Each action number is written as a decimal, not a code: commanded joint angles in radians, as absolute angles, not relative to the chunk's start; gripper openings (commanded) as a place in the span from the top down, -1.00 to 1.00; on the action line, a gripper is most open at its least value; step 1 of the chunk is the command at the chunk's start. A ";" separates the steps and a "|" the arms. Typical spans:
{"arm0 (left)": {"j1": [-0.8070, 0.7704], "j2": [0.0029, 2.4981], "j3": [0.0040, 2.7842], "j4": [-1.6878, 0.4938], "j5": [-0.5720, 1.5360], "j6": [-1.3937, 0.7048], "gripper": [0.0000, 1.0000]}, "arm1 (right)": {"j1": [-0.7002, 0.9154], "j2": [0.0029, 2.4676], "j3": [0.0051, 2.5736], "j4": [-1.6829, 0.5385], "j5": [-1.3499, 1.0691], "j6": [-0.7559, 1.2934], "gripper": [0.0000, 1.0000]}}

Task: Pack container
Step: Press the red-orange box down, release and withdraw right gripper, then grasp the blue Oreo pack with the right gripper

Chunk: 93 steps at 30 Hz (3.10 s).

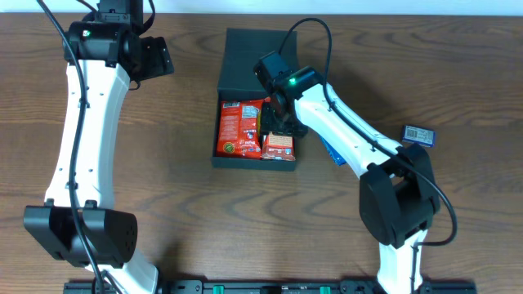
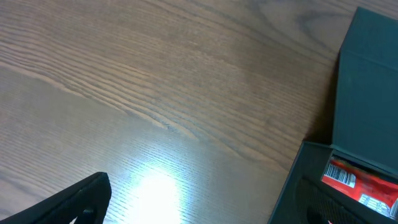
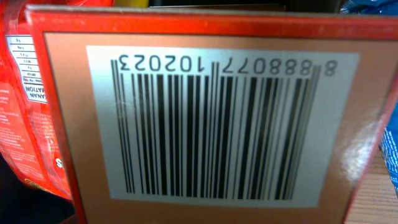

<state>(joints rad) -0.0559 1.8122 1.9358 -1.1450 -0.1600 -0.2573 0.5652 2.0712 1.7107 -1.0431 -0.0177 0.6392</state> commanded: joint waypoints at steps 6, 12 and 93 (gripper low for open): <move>-0.053 1.820 1.931 -1.148 -0.156 -0.251 -0.90 | 0.570 2.064 1.700 -1.056 -0.005 0.568 -0.99; -0.053 1.820 1.931 -1.148 -0.156 -0.250 -0.91 | 0.546 2.026 1.824 -1.111 0.009 0.550 -0.98; -0.052 1.820 1.931 -1.098 -0.114 -0.262 -0.90 | 0.215 1.983 1.444 -0.868 -0.076 -0.352 -0.77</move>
